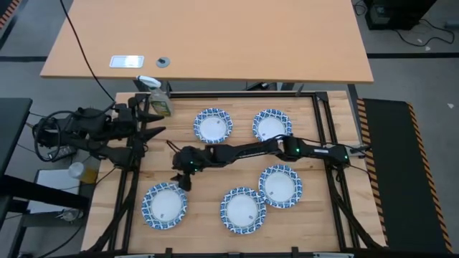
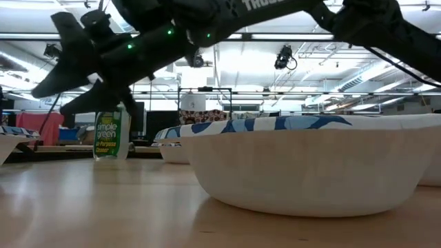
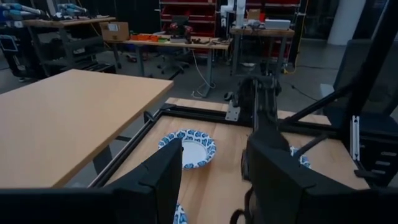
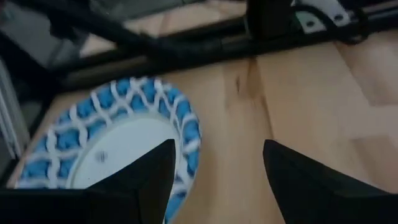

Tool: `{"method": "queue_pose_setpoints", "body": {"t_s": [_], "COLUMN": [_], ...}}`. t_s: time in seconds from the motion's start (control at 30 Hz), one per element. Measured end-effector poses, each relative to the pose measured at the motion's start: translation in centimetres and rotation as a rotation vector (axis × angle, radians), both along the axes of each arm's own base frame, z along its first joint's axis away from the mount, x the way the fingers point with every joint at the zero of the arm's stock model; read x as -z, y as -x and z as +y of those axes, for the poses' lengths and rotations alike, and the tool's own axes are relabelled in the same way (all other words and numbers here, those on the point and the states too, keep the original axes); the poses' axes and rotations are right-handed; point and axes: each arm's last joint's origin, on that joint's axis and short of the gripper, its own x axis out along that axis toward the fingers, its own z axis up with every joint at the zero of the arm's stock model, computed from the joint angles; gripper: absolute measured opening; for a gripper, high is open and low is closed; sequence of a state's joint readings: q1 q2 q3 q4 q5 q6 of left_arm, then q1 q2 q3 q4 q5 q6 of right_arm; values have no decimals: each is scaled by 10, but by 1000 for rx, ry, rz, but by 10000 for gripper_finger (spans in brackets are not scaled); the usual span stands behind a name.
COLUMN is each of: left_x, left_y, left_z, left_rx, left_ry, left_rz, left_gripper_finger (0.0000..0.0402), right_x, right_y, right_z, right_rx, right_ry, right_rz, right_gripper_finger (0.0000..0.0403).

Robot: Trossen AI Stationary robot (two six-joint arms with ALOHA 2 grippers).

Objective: Nest bowls inside each other
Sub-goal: Stack the blue patterned bowl on top of the blue patterned bowl

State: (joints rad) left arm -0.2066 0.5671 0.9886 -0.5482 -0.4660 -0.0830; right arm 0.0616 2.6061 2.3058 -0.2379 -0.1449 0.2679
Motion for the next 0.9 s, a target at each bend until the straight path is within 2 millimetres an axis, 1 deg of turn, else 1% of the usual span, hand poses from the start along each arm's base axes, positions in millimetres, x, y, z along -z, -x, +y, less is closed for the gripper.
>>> {"method": "queue_pose_setpoints", "body": {"t_s": [0.17,0.27,0.4,0.47,0.63,0.77,0.9], "left_x": [3,4,10,19,59,82,99], "left_y": [0,0,-3,-7,-24,-30,-30], "left_z": [0,0,-1,-2,-5,-7,-15], "left_rx": [0,0,0,-1,-5,1,67], "left_ry": [-6,-10,-16,-20,-35,-21,-10], "left_rz": [28,46,80,99,180,177,115], "left_gripper_finger": [181,181,181,181,181,181,181], "right_x": [-11,-23,-43,-50,-61,-58,-53], "right_y": [17,28,41,47,62,73,87], "right_z": [4,-6,-15,-18,-28,-47,-64], "right_rx": [-78,-85,-38,-31,-28,15,57], "right_ry": [36,63,187,233,302,328,328], "right_rz": [165,243,295,320,418,508,536], "right_gripper_finger": [249,249,246,241,220,197,178]}}
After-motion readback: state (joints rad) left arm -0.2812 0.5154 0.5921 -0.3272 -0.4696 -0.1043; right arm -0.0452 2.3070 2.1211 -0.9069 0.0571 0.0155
